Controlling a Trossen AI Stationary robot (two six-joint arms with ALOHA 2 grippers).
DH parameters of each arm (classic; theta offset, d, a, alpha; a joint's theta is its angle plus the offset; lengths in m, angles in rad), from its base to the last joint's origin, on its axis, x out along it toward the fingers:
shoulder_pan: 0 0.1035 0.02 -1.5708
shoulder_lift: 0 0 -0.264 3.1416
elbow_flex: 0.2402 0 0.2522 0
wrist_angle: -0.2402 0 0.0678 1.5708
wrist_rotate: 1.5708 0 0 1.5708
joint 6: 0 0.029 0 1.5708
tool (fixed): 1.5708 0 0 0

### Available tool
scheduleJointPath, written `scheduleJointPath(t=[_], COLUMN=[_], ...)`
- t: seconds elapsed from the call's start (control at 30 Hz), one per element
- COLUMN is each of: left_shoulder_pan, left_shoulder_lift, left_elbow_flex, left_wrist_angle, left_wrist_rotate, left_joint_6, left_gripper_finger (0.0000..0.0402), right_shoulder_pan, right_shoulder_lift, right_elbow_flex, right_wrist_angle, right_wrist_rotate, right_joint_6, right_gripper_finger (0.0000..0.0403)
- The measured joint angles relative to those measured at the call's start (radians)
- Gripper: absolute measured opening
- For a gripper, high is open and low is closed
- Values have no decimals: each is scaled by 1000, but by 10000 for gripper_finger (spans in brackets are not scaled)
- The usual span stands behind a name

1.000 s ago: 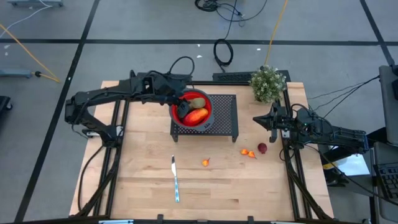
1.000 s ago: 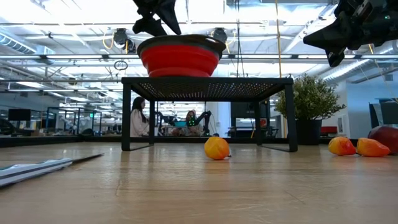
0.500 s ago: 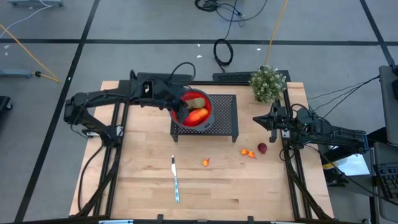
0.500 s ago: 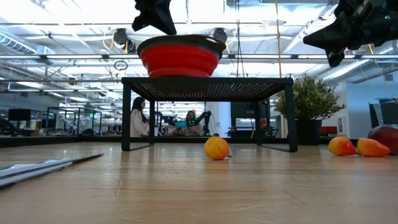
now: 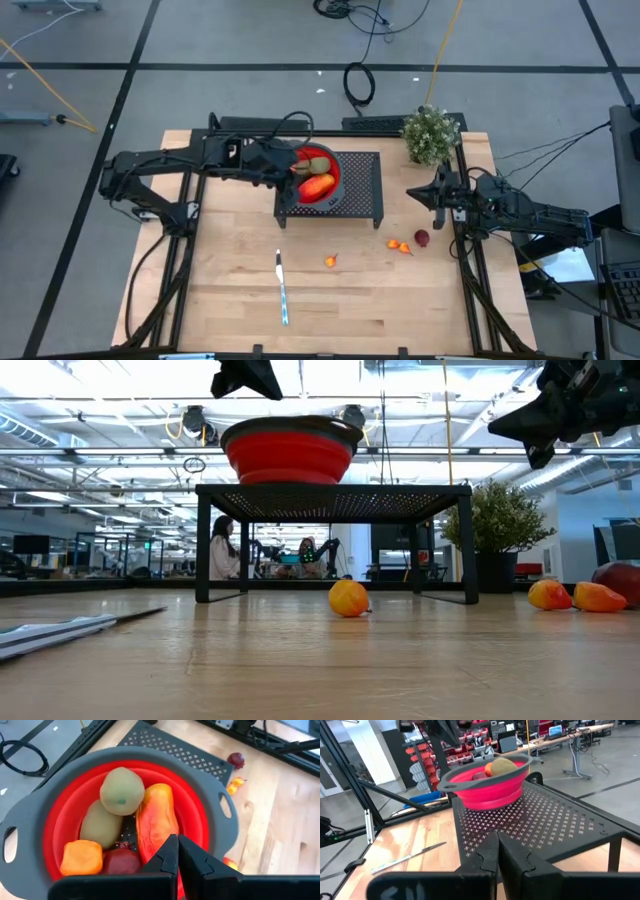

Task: Pick & Place Fruit
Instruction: Put the pomegranate into the strainer on the shelf

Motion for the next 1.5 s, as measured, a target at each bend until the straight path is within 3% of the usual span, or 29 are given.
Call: scheduleJointPath(t=[0.37,1.1,1.5], left_shoulder_pan=[-19,-21,-21], left_shoulder_lift=[-96,-550,-718], left_elbow_flex=[-32,-483,-667], left_wrist_angle=[21,304,362], left_wrist_rotate=[1,7,27], left_joint_6=[22,29,45], left_gripper_finger=[2,2,4], right_shoulder_pan=[0,0,0], right_shoulder_lift=[1,0,0], right_elbow_flex=[0,1,1], right_wrist_angle=[-50,-32,3], right_wrist_rotate=[-1,-3,-3], right_joint_6=[-1,-7,-7], right_gripper_finger=[0,0,0])
